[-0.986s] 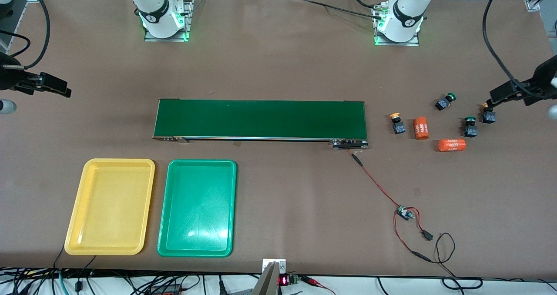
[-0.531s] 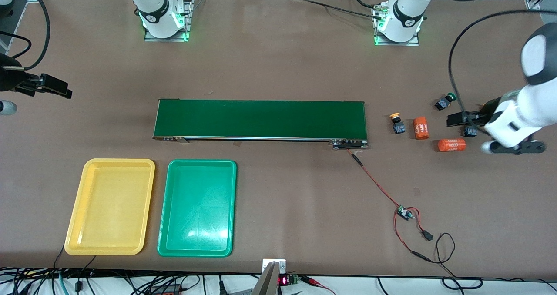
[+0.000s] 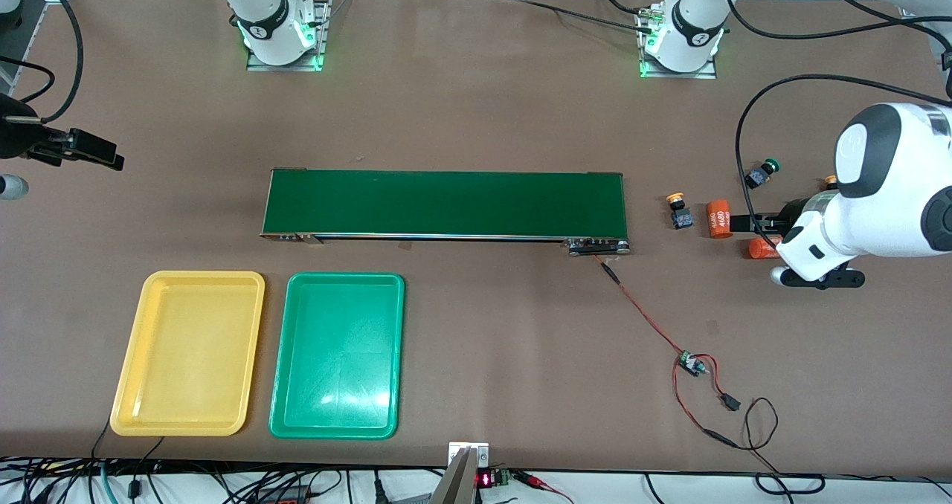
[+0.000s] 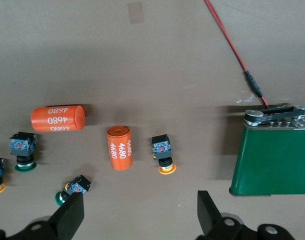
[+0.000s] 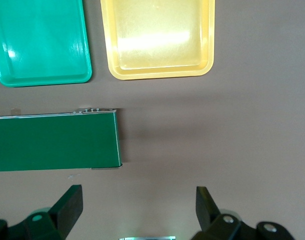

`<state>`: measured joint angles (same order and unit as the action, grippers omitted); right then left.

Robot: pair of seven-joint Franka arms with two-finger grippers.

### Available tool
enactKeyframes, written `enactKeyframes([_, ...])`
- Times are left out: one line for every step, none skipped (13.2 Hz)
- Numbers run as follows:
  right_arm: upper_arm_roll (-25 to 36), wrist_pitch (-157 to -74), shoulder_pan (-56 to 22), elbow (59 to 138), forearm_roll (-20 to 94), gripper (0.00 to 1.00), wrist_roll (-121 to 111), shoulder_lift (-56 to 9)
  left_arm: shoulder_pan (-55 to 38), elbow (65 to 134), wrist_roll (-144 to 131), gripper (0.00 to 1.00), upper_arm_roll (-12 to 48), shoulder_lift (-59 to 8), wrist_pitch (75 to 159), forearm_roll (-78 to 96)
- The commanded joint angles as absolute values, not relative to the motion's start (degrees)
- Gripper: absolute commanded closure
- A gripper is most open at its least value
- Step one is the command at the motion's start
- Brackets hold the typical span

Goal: Sort buttons by color to trays
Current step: 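Reach the left gripper down and grasp an orange-capped black button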

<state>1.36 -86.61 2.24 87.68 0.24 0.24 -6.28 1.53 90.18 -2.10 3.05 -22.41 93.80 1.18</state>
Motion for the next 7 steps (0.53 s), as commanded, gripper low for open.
enactKeyframes([1.1, -86.7, 2.5, 87.6, 1.2, 0.0, 1.0, -6.1, 2.5, 98.3, -1.5, 0.0, 3.2, -20.6, 100.7, 1.0])
enactKeyframes([1.2, -86.7, 2.6, 87.5, 1.2, 0.0, 1.0, -6.1, 2.6, 102.3, -1.5, 0.0, 3.2, -19.4, 103.9, 1.0])
enactKeyframes([1.2, -86.7, 2.5, 87.6, 1.2, 0.0, 1.0, -6.1, 2.6, 105.8, -1.5, 0.0, 3.2, -18.1, 107.0, 1.0])
enactKeyframes([1.2, -86.7, 2.6, 87.6, 1.2, 0.0, 1.0, -6.1, 2.7, 109.0, -1.6, 0.0, 3.2, -17.4, 109.6, 1.1])
enactKeyframes([1.2, -86.7, 2.6, 87.6, 1.2, 0.0, 1.0, -6.2, 2.8, 111.6, -1.8, 0.0, 3.2, -16.8, 111.4, 2.3])
enactKeyframes([1.1, -86.7, 2.7, 87.6, 1.3, 0.0, 1.0, -6.2, 2.8, 114.0, -2.2, 0.0, 3.3, -16.4, 112.9, 3.6])
enactKeyframes([1.2, -86.7, 2.6, 87.6, 1.3, 0.0, 1.0, -6.2, 2.7, 115.8, -2.5, 0.0, 3.2, -15.8, 113.9, 4.8])
